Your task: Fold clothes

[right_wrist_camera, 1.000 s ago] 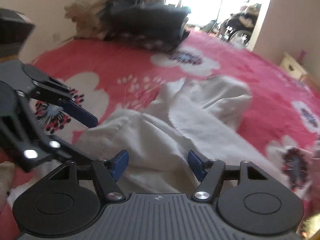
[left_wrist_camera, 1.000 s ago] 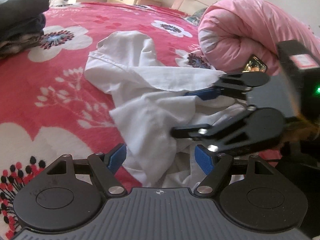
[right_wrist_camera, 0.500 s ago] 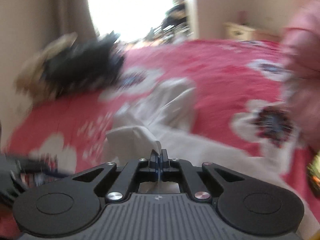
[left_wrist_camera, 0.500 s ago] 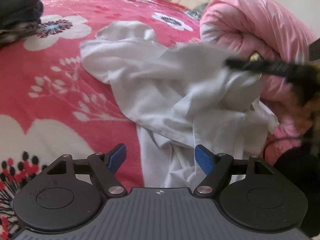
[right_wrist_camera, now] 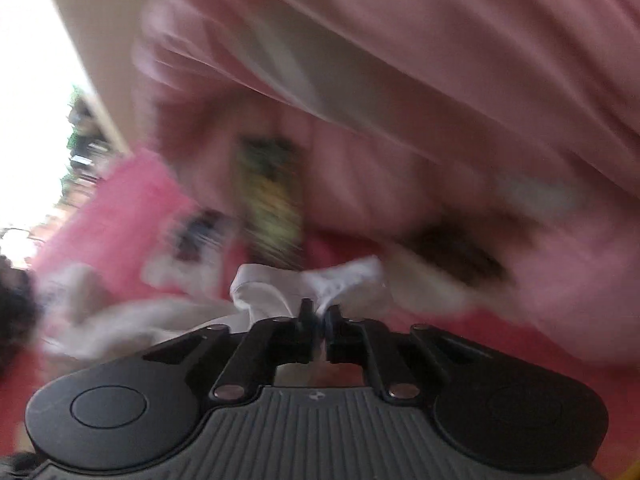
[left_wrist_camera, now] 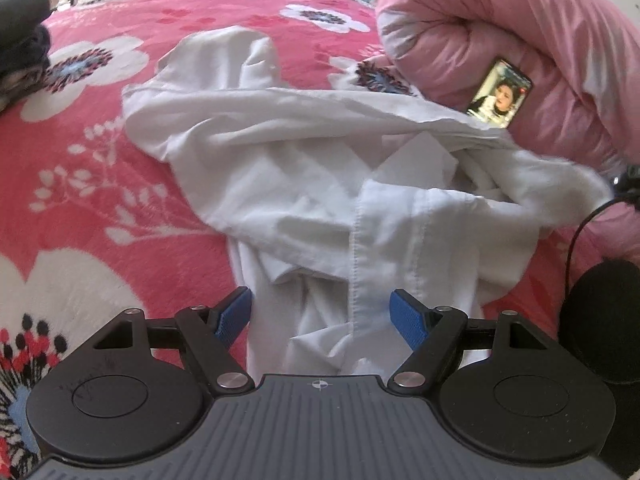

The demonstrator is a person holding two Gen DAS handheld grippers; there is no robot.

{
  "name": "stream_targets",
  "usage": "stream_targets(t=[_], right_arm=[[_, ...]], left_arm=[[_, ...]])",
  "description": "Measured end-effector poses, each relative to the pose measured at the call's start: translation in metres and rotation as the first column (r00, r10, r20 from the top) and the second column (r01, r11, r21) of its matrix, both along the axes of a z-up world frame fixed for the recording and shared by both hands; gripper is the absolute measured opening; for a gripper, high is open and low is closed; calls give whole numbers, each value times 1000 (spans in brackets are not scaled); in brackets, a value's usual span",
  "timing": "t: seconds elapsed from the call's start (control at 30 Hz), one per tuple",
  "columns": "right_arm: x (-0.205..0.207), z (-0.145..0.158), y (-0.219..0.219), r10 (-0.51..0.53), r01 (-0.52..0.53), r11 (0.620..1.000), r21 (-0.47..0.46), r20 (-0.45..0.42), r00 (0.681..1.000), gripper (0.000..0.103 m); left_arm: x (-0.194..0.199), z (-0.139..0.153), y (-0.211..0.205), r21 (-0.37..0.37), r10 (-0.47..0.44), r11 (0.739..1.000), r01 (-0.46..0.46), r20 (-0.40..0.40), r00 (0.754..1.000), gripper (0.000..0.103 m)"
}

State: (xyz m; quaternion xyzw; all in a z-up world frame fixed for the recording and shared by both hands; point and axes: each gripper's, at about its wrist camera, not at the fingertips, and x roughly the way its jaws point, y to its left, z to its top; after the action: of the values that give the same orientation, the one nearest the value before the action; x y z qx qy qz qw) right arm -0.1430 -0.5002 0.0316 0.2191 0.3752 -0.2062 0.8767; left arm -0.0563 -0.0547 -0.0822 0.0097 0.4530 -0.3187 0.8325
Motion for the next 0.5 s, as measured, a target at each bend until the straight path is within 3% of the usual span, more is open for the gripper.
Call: stream_targets(t=[0.03,0.13,0.23,0.33,0.37,0.43,0.5], right_arm=[[-6,-4,-4,-35,34,999,-7,-33,999,34],[-19,6,7,-77,78,989,-126,14,997,39],[-15,23,32,17,5,981,-195,108,994,43],[15,25,63,260,-255,965,-55,137,956,50],[31,20,75,340,-345,938,19,131,931,57],[64,7,100,485,-502,849,166,133,864,57],[95,-8,122,568,-578,791,202,113,816,58]], left_arm=[[-2,1,-3,3,-11,1000,11,6,1000,76],[-8,4,-14,15,-54,998,53,29,998,76],[-14,5,-23,31,-92,995,91,43,995,76],[-17,5,-25,35,-103,994,101,51,993,76],[-18,6,-24,32,-101,995,100,55,993,76],[-20,9,-19,24,-97,995,95,62,993,76],[-21,12,-12,15,-91,996,90,69,993,76]])
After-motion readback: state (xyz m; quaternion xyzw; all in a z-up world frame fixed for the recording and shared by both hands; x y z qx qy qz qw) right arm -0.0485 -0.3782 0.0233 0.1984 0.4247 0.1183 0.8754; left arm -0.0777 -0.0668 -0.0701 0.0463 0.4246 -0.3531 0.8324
